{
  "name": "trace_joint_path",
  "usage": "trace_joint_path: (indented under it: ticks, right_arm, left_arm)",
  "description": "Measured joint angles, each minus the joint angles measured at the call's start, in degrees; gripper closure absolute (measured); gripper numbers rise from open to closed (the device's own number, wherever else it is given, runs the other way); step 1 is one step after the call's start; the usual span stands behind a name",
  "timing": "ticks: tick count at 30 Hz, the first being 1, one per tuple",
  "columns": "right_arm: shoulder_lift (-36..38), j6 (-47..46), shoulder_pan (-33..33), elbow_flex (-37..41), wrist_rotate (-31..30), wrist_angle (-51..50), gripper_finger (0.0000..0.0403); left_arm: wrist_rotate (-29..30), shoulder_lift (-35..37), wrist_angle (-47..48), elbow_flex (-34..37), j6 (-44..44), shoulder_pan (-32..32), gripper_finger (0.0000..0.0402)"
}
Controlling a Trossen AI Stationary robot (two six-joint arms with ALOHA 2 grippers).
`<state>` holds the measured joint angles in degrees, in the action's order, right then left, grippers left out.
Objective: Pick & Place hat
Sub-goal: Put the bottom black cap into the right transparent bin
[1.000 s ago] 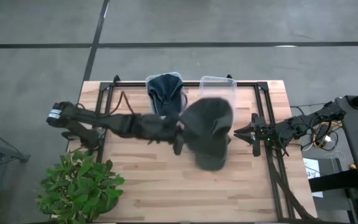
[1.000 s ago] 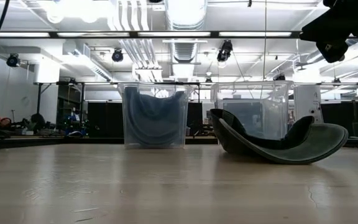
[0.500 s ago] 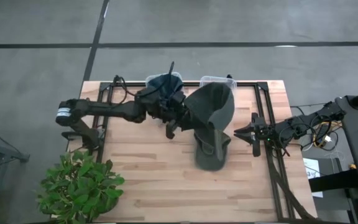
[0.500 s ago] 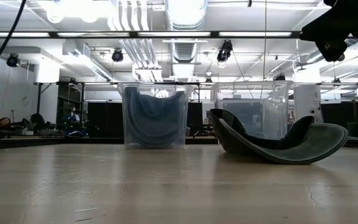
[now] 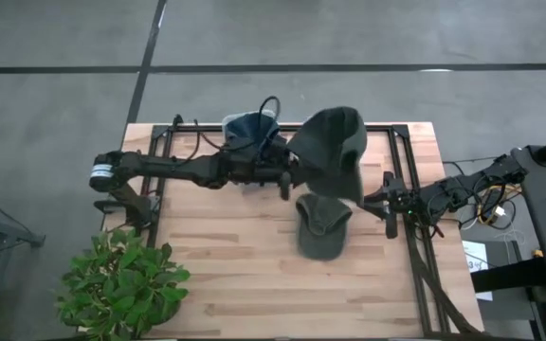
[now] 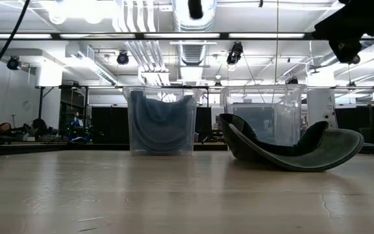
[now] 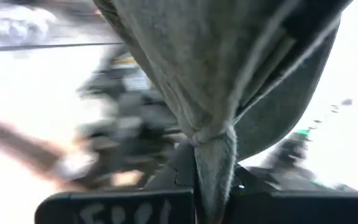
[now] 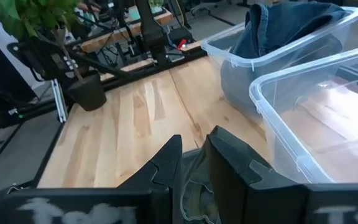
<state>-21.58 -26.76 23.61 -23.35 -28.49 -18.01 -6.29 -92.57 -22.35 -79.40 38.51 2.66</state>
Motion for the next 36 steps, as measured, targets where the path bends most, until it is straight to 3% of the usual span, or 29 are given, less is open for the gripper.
trace_joint_path:
  ticks: [4,7,14,22,29,36]
  right_arm:
    - [0.1,0.9,0.0,0.0,0.0,1.9,0.0335]
    - [0.1,3.8,0.0,0.0,0.0,4.3,0.0335]
    - [0.1,12.1,0.0,0.0,-4.1,11.4,0.0333]
    - [-1.8,22.1,0.0,-4.6,-14.1,11.4,0.0291]
    - [-8.6,30.9,-0.1,-12.3,-25.0,10.9,0.0227]
    - [-16.3,32.8,-2.0,-19.6,-27.5,10.7,0.0175]
  left_arm:
    - [16.9,0.2,14.7,-1.3,-1.0,-0.3,0.0397]
    - [26.2,0.3,23.0,-2.9,-3.2,-0.6,0.0397]
    - [35.6,0.5,26.3,-4.7,-6.8,-0.8,0.0397]
    - [37.4,0.5,26.4,-5.4,-11.9,-0.6,0.0397]
    - [37.3,0.5,26.3,-5.2,-12.0,-0.5,0.0397]
    - [37.3,0.5,26.3,-5.1,-13.3,-0.5,0.0397]
